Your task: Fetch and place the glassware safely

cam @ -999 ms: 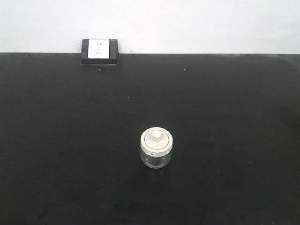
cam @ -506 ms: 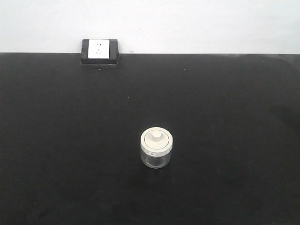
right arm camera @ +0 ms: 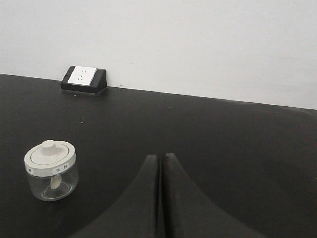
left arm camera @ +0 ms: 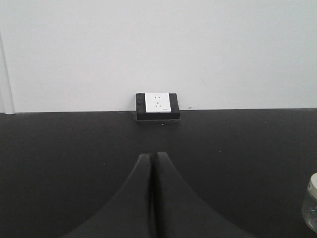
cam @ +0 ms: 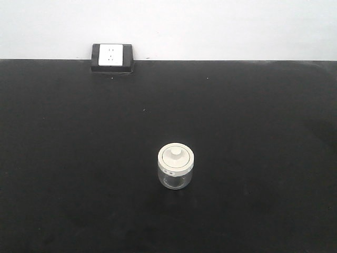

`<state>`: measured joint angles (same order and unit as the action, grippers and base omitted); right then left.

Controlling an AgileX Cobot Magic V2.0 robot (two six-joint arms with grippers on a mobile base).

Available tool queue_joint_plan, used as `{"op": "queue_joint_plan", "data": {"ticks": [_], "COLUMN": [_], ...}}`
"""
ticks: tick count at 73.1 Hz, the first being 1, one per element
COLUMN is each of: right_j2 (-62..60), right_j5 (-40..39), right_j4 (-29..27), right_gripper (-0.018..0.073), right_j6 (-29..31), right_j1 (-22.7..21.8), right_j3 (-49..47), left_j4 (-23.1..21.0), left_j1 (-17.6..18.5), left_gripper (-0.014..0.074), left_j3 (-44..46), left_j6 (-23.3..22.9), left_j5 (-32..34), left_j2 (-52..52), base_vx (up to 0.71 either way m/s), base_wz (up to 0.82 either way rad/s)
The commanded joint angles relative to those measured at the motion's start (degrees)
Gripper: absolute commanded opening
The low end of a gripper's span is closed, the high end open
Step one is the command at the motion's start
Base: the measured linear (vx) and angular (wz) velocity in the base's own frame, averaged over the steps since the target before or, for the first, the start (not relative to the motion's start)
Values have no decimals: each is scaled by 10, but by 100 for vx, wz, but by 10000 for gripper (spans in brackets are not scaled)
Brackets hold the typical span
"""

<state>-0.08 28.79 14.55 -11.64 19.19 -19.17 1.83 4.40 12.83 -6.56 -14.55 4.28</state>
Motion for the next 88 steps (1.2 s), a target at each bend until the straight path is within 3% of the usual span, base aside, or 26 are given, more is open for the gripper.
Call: {"op": "queue_joint_plan", "data": {"ticks": [1, 42, 49, 57, 72, 88], "right_j2": [12, 12, 12, 12, 12, 12], "right_j5": [-43, -43, -43, -43, -43, -43], "right_j4": [7, 7, 7, 7, 7, 7], "right_gripper": [-8, -8, -8, -8, -8, -8], "right_j6": [2, 2, 2, 2, 2, 2], "right_j1": [-1, -1, -1, -1, -1, -1], "right_j3": [-14, -14, -14, -14, -14, -14], "left_j4": [-5, -4, 13, 31, 25, 8], "left_j1": [5, 5, 5, 5, 5, 5], "left_gripper": [-7, -7, -7, -7, -7, -7], "left_j3": [12, 8, -18, -70, -162, -161], "left_j6": [-5, 0, 10, 11, 11, 10], "left_j5": [44, 46, 55, 90, 202, 183], "left_j2": [5, 5, 1, -9, -35, -57], "base_vx": [0, 0, 0, 0, 0, 0], "base_wz": [0, 0, 0, 0, 0, 0]}}
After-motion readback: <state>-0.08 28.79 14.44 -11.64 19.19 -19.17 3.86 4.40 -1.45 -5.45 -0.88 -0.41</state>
